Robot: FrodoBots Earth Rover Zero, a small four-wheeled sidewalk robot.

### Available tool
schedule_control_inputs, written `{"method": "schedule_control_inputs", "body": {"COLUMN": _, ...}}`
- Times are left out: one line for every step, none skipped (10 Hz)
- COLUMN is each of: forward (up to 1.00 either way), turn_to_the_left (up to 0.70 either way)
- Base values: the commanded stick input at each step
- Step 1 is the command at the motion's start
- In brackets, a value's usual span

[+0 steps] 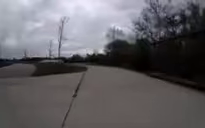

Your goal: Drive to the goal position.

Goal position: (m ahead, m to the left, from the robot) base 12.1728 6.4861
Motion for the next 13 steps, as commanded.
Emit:
{"method": "schedule_control_inputs", "body": {"forward": 1.00, "turn_to_the_left": 0.27}}
{"method": "schedule_control_inputs", "body": {"forward": 1.00, "turn_to_the_left": 0.27}}
{"method": "schedule_control_inputs", "body": {"forward": 0.76, "turn_to_the_left": 0.31}}
{"method": "schedule_control_inputs", "body": {"forward": 0.13, "turn_to_the_left": 0.43}}
{"method": "schedule_control_inputs", "body": {"forward": 0.00, "turn_to_the_left": 0.45}}
{"method": "schedule_control_inputs", "body": {"forward": 0.00, "turn_to_the_left": 0.45}}
{"method": "schedule_control_inputs", "body": {"forward": 0.00, "turn_to_the_left": 0.45}}
{"method": "schedule_control_inputs", "body": {"forward": 0.00, "turn_to_the_left": 0.45}}
{"method": "schedule_control_inputs", "body": {"forward": 0.00, "turn_to_the_left": 0.45}}
{"method": "schedule_control_inputs", "body": {"forward": 0.00, "turn_to_the_left": 0.16}}
{"method": "schedule_control_inputs", "body": {"forward": 0.00, "turn_to_the_left": 0.00}}
{"method": "schedule_control_inputs", "body": {"forward": 0.00, "turn_to_the_left": 0.00}}
{"method": "schedule_control_inputs", "body": {"forward": 0.00, "turn_to_the_left": 0.00}}
